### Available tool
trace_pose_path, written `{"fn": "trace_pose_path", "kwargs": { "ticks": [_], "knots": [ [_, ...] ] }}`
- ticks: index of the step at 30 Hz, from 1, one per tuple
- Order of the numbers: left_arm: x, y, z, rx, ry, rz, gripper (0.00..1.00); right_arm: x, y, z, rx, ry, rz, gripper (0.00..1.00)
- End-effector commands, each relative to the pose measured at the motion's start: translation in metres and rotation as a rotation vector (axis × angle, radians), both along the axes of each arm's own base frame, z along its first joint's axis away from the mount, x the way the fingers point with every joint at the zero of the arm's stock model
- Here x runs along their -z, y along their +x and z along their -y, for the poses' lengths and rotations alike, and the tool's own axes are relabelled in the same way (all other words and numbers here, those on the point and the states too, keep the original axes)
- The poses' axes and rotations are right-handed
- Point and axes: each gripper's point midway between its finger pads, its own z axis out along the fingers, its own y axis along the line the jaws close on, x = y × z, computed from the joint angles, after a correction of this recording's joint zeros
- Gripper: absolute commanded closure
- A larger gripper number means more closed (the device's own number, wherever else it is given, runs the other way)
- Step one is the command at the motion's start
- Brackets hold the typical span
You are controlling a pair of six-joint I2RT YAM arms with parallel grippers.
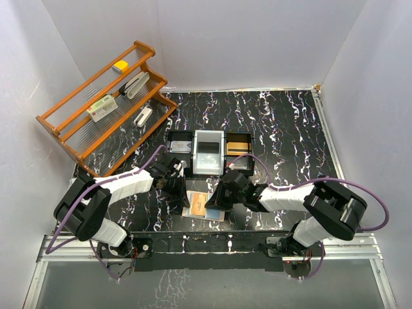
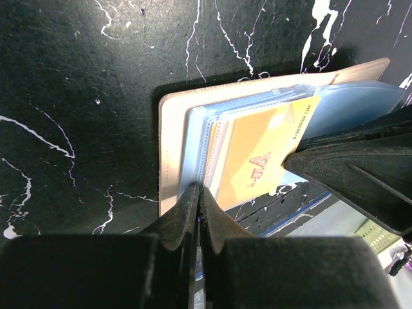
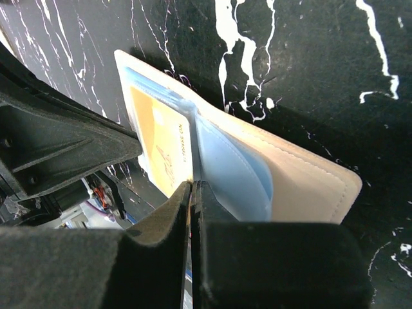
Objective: Take the credit cards out of the card holder
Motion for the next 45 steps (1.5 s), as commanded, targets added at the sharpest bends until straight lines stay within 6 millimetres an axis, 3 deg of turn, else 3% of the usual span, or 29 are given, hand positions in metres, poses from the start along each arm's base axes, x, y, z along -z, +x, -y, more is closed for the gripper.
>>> {"fn": "trace_pose_path", "kwargs": {
  "ticks": [1, 5, 9, 12, 16, 18, 20, 28, 33, 40, 45],
  "knots": [
    [-0.002, -0.002, -0.009, 0.005, 0.051, 0.015, 1.0, -0.003, 0.007, 0.004, 0.03, -0.012, 0.029, 1.0],
    [-0.017, 0.008, -0.008, 0.007, 0.057, 0.076, 0.92, 0.001, 0.005, 0.006, 0.033, -0.011, 0.017, 1.0],
    [-0.034, 0.02, -0.002, 0.003, 0.037, 0.132, 0.78, 0.004, 0.004, 0.006, 0.035, -0.007, 0.005, 1.0],
    [-0.052, 0.024, 0.012, 0.027, -0.032, 0.18, 0.7, 0.005, 0.005, 0.006, 0.035, -0.008, 0.004, 1.0],
    [-0.063, 0.021, 0.035, 0.069, -0.131, 0.187, 0.67, 0.005, 0.004, 0.005, 0.029, -0.006, 0.001, 1.0],
    [-0.062, 0.017, 0.041, 0.084, -0.15, 0.176, 0.7, 0.005, 0.005, 0.005, 0.032, -0.005, 0.0, 1.0],
    [-0.047, 0.011, 0.038, 0.082, -0.11, 0.135, 0.75, 0.004, 0.005, 0.005, 0.033, -0.003, 0.001, 1.0],
    [-0.007, -0.004, 0.015, 0.078, 0.044, 0.046, 0.86, 0.005, 0.004, 0.005, 0.035, 0.003, -0.003, 1.0],
    [0.0, -0.006, 0.007, 0.082, 0.11, 0.043, 0.9, 0.001, 0.005, 0.002, 0.028, 0.022, 0.007, 0.98],
    [0.002, -0.009, 0.004, 0.086, 0.115, 0.04, 0.91, -0.001, 0.005, -0.004, 0.027, 0.067, 0.008, 0.8],
    [0.003, -0.011, 0.004, 0.092, 0.116, 0.038, 0.92, 0.007, 0.003, -0.004, 0.026, 0.062, -0.009, 0.82]
  ]
}}
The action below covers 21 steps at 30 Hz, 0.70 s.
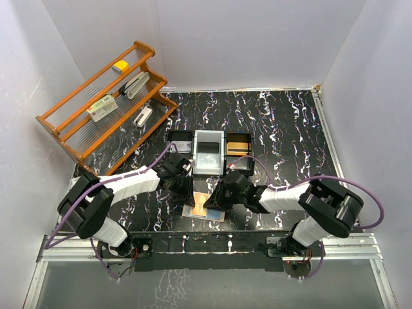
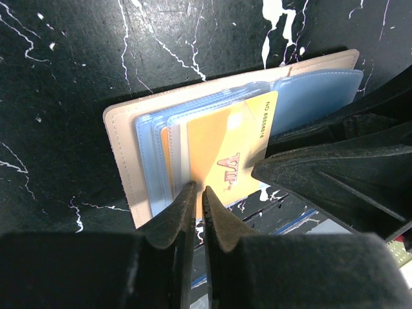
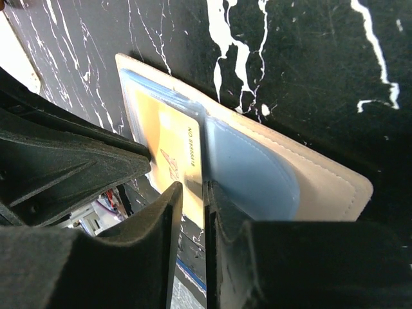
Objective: Take the credit cards out of the card holder
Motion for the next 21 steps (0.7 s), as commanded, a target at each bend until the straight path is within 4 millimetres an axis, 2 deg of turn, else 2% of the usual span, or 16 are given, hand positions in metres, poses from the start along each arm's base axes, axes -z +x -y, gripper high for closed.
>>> {"fn": "trace_pose_path", "kwargs": {
  "ticks": [1, 6, 13, 18, 21],
  "knots": [
    [0.008, -0.011, -0.015, 0.014, 0.075, -0.023, 0.92, 0.004, 0.003, -0.001, 0.014, 0.02, 0.006, 0.85],
    [0.008, -0.01, -0.016, 0.018, 0.087, -0.023, 0.93, 0.009, 0.005, 0.013, 0.054, -0.044, 0.003, 1.0],
    [0.005, -0.008, -0.013, 0.026, 0.077, -0.014, 0.93, 0.002, 0.005, 0.03, 0.088, -0.031, 0.022, 1.0],
    [0.0, -0.006, -0.007, 0.029, 0.051, -0.003, 0.92, -0.003, 0.005, 0.027, 0.074, -0.005, 0.029, 1.0],
    [-0.012, -0.001, 0.002, 0.05, 0.019, 0.032, 0.86, -0.004, 0.006, 0.023, 0.068, 0.006, 0.024, 1.0]
  ]
}}
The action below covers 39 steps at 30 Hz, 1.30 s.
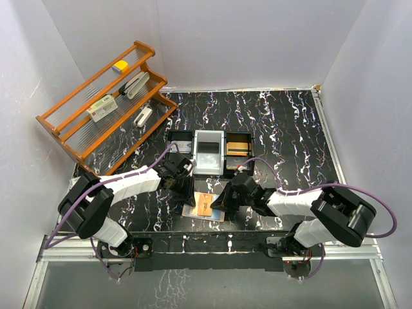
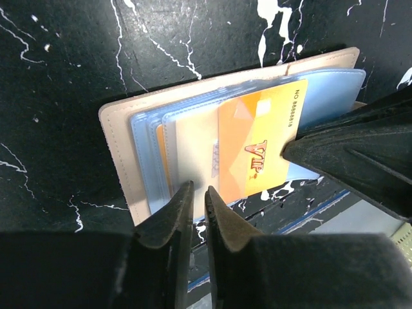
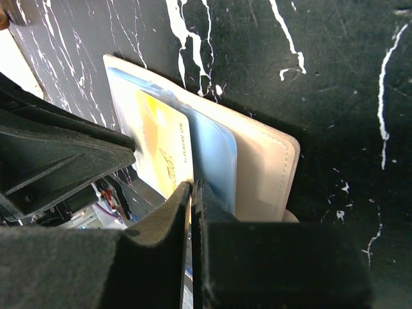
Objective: Take the credit cards out of the card holder
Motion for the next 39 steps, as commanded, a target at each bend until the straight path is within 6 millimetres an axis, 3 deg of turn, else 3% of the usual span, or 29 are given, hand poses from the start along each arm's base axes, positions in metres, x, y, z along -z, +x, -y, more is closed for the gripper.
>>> {"fn": "trace_pose_path", "kwargs": {
  "ticks": [1, 4, 7, 11, 22, 25, 31, 39],
  "knots": [
    [-0.017, 0.002, 0.006, 0.042, -0.002, 0.039, 0.83, -0.004, 0.008, -0.003, 0.009, 0.01, 0.026, 1.0],
    [-0.037, 0.01, 0.02, 0.06, -0.058, 0.097, 0.76, -0.005, 0.009, -0.004, 0.017, 0.016, 0.028, 1.0],
    [-0.043, 0.009, 0.028, 0.069, -0.104, 0.105, 0.73, -0.006, 0.01, -0.003, 0.027, 0.017, 0.031, 0.99],
    [-0.031, 0.001, 0.028, 0.08, -0.095, 0.067, 0.73, -0.007, 0.009, -0.003, 0.028, 0.022, 0.029, 0.99],
    [0.012, -0.018, 0.001, 0.076, 0.091, -0.028, 0.82, -0.015, 0.01, -0.01, 0.025, 0.094, 0.038, 0.95],
    [0.016, -0.019, -0.004, 0.066, 0.111, -0.017, 0.84, -0.005, 0.003, -0.003, 0.036, 0.098, 0.023, 0.9],
    [0.016, -0.021, -0.002, 0.064, 0.086, -0.014, 0.85, -0.005, 0.003, -0.007, 0.032, 0.145, 0.029, 0.78],
    [0.013, -0.018, 0.0, 0.086, 0.088, -0.012, 0.86, 0.003, 0.002, -0.015, 0.017, 0.199, 0.02, 0.8]
  ]
}}
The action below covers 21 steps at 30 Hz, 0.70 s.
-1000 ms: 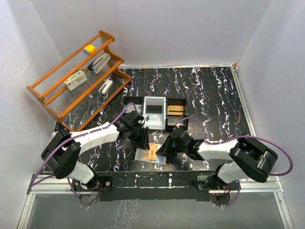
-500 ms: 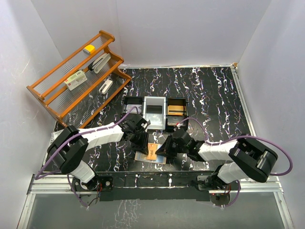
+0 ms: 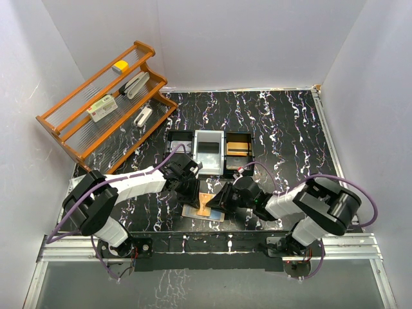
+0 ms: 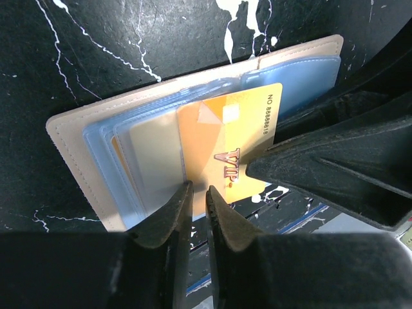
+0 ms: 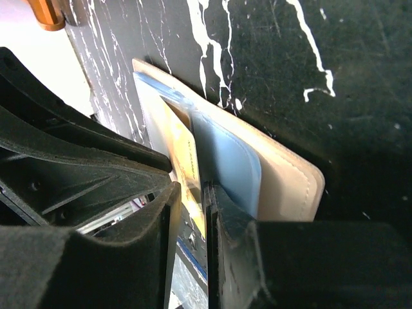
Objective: Take the credit cards out of the card holder
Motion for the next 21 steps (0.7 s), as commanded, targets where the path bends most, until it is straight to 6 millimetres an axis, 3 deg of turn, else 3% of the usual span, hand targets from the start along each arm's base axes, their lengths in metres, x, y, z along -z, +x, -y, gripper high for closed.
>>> {"fn": "trace_pose_path", "kwargs": {
  "ticks": [1, 11, 21],
  "knots": [
    [0.01, -0.01, -0.016, 0.026, 0.08, -0.026, 0.87, 0.002, 0.0, -0.001, 0.003, 0.044, 0.016, 0.8],
    [0.009, -0.008, -0.015, 0.008, 0.075, -0.015, 0.87, 0.0, 0.003, 0.007, 0.032, 0.018, 0.034, 0.99],
    [0.005, -0.006, -0.012, 0.018, 0.062, -0.003, 0.87, -0.01, 0.006, 0.016, 0.044, -0.052, 0.051, 1.0]
  ]
}}
